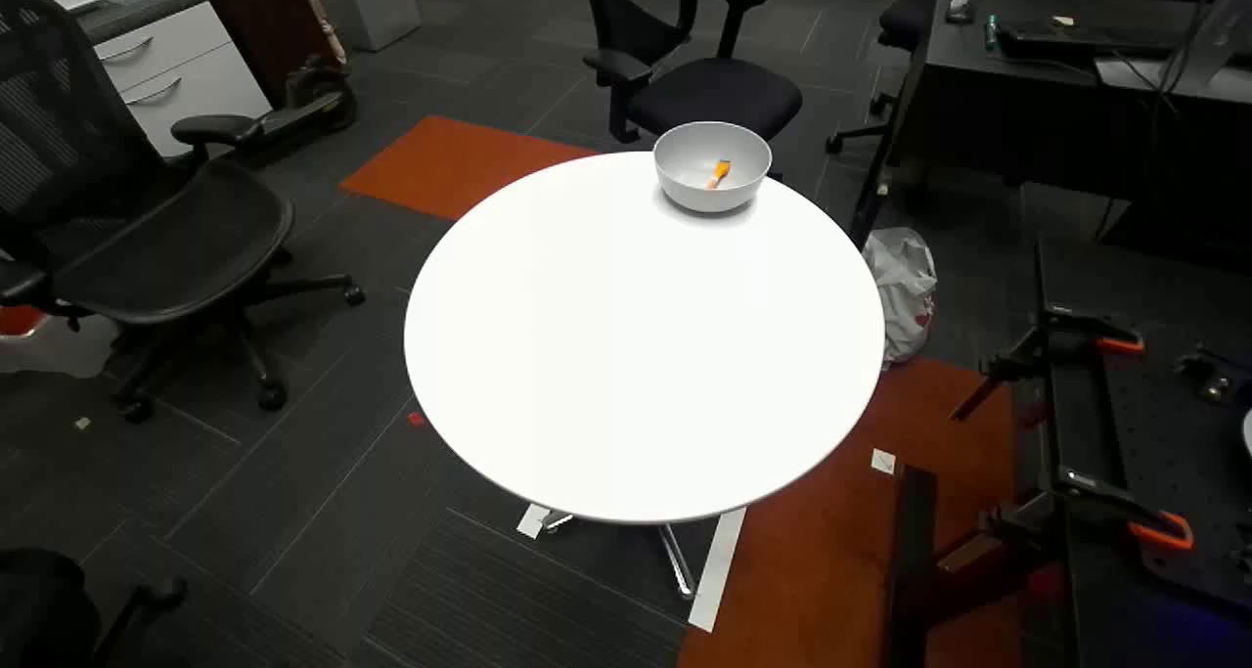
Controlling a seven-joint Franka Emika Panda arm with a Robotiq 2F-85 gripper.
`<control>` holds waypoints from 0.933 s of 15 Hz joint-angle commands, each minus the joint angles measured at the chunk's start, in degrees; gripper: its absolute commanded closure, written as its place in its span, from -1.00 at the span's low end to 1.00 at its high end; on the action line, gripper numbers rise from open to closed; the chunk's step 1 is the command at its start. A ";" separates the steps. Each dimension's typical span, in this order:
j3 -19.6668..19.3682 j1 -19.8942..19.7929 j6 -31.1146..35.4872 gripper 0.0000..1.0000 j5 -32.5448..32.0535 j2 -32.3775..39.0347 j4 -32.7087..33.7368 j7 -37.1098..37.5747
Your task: Take the orange marker out of the grey bowl and place it on the table
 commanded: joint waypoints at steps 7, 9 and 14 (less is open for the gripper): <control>-2.17 0.83 1.14 -1.00 -0.46 0.82 0.31 0.71; -4.34 -0.15 4.20 -1.00 -0.52 1.60 0.35 0.21; -10.88 -3.52 15.10 -1.00 0.70 4.86 -0.09 1.52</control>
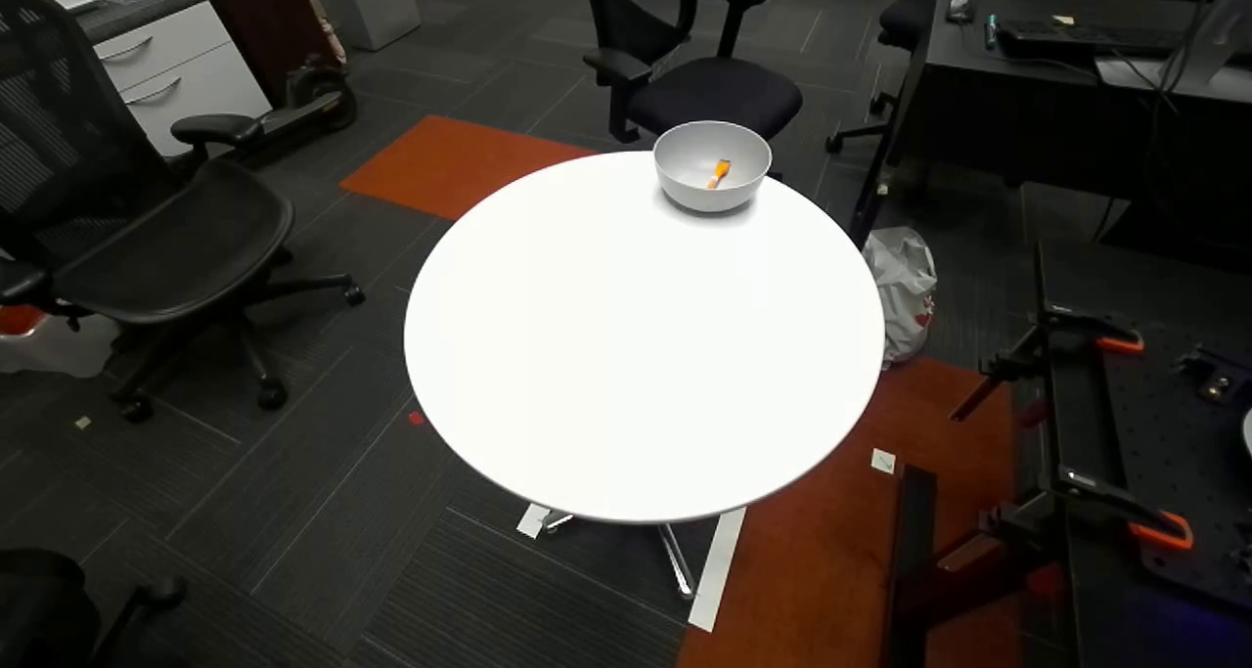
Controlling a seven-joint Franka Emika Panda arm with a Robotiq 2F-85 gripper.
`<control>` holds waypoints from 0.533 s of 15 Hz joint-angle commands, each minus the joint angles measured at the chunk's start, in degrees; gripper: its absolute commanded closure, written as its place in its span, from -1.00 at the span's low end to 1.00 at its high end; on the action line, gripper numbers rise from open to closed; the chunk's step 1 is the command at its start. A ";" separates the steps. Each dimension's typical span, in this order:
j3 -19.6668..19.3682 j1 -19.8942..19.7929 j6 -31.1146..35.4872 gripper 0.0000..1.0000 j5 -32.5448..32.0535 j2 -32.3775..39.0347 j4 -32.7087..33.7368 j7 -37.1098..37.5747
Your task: Take the orange marker out of the grey bowl and place it on the table
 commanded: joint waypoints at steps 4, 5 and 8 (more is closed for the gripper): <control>-4.04 -4.15 13.85 -1.00 1.19 7.09 0.32 5.95; -4.11 -4.61 15.56 -1.00 1.25 8.27 0.34 7.69; -4.34 -5.74 20.09 -1.00 2.43 11.82 0.57 14.30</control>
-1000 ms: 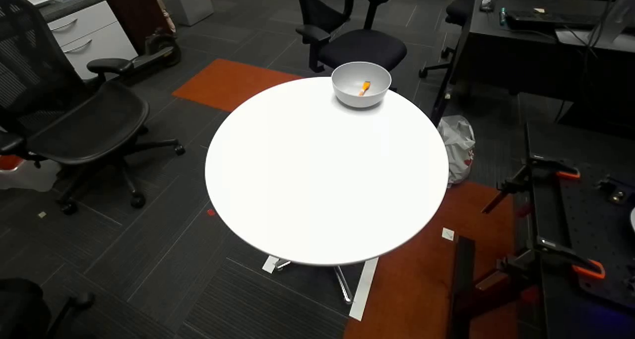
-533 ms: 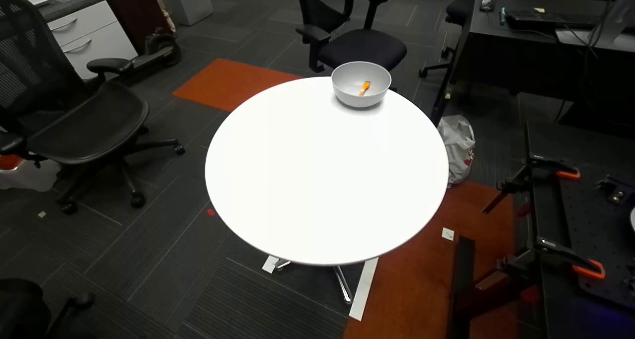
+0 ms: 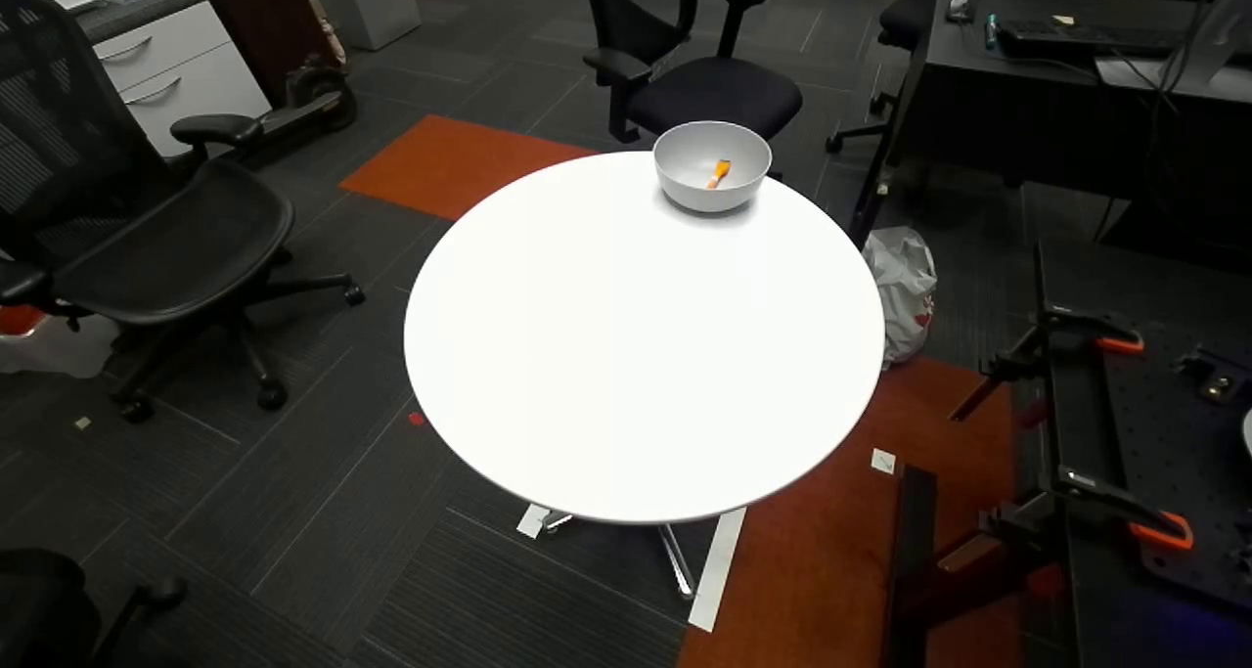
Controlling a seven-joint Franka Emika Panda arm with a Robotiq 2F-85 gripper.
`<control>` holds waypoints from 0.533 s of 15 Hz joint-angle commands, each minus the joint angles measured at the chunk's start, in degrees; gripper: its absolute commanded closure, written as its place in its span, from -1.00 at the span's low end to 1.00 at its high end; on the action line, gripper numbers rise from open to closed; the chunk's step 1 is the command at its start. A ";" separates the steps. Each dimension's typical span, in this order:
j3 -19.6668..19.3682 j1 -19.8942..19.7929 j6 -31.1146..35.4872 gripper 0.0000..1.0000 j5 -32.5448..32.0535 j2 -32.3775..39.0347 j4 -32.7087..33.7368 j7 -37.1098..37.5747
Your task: Take the orange marker out of the grey bowl and place it on the table
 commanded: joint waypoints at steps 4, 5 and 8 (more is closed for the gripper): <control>-0.59 -3.13 9.95 -1.00 3.23 8.21 1.25 13.14; -0.85 -3.51 11.86 -1.00 3.30 9.51 1.31 14.83; -2.29 -4.59 18.96 -1.00 4.28 13.87 1.63 20.62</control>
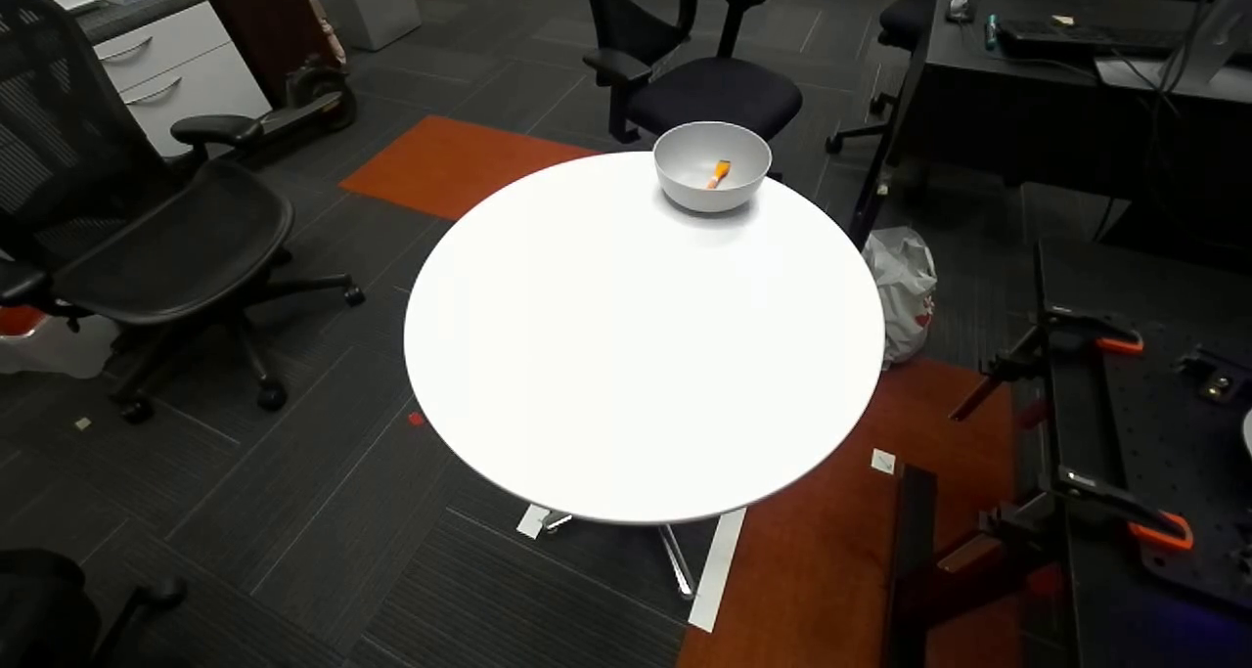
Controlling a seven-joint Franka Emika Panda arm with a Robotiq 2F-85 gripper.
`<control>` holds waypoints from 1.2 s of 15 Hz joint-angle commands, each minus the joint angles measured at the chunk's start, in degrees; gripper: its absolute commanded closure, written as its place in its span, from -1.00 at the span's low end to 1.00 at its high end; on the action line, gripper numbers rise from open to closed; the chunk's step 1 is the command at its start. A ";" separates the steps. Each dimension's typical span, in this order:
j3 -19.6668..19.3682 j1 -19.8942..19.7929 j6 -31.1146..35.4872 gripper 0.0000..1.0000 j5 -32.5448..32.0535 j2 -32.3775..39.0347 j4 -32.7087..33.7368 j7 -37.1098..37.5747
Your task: Take the orange marker out of the grey bowl and place it on the table
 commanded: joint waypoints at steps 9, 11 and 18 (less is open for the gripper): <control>-6.02 -1.39 14.83 -1.00 5.73 20.77 9.86 8.99; -7.10 -1.15 15.01 -1.00 4.98 24.84 13.09 11.16; -8.53 -1.31 16.73 -1.00 7.91 37.65 23.48 14.05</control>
